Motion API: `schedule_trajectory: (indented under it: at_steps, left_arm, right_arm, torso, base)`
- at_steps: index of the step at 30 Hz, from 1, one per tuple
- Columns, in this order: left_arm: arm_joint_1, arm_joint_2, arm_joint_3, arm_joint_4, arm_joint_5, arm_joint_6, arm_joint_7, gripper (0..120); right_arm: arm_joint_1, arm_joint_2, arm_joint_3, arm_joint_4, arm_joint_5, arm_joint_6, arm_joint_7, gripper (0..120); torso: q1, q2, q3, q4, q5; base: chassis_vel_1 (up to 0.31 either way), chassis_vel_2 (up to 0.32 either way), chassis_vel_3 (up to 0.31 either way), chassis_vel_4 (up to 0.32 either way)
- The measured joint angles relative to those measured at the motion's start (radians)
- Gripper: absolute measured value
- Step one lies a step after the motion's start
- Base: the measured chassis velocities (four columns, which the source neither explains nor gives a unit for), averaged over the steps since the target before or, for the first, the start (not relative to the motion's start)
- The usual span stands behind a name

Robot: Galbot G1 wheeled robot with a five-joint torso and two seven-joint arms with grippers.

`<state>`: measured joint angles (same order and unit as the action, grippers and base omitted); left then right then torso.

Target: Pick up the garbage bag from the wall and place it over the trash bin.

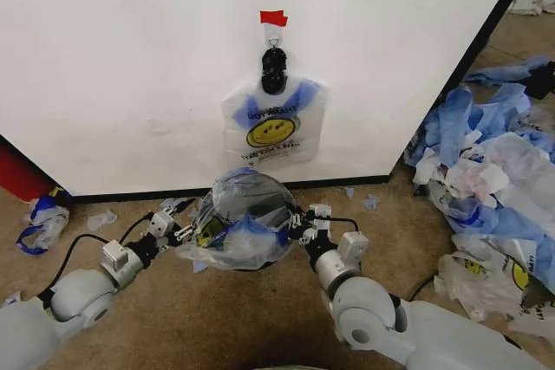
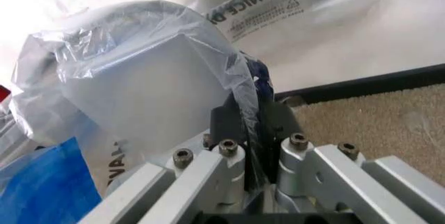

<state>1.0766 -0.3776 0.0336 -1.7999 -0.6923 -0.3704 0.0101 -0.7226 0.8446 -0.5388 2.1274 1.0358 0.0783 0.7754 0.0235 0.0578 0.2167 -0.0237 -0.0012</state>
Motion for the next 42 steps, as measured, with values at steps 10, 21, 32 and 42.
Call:
schedule_trajectory:
  at_steps: [10, 21, 32, 42]
  left_arm:
    - [0.008, 0.042, -0.027, -0.026, -0.015, -0.001, -0.006, 100]
    - [0.013, 0.062, -0.058, -0.032, -0.016, -0.003, -0.013, 99]
    - [-0.002, 0.071, -0.102, -0.088, -0.069, 0.020, -0.043, 98]
    - [0.019, 0.104, -0.074, -0.285, -0.158, 0.076, -0.066, 97]
  right_arm:
    - [-0.010, -0.006, 0.003, -0.011, -0.015, 0.002, -0.012, 0]
    - [-0.028, -0.008, 0.014, -0.018, -0.028, 0.007, -0.022, 0]
    - [-0.084, -0.009, 0.063, -0.046, -0.051, 0.022, -0.039, 0]
    - [-0.155, 0.008, 0.152, -0.058, -0.056, 0.027, -0.038, 0]
  torso:
    - [0.000, 0.000, 0.000, 0.0000, 0.0000]
    - [0.000, 0.000, 0.000, 0.0001, 0.0000]
    - [0.000, 0.000, 0.000, 0.0001, -0.0002]
    - [0.000, 0.000, 0.000, 0.0002, 0.0001]
  base:
    - [0.000, 0.000, 0.000, 0.000]
    - [0.000, 0.000, 0.000, 0.000]
    - [0.000, 0.000, 0.000, 0.000]
    - [0.000, 0.000, 0.000, 0.000]
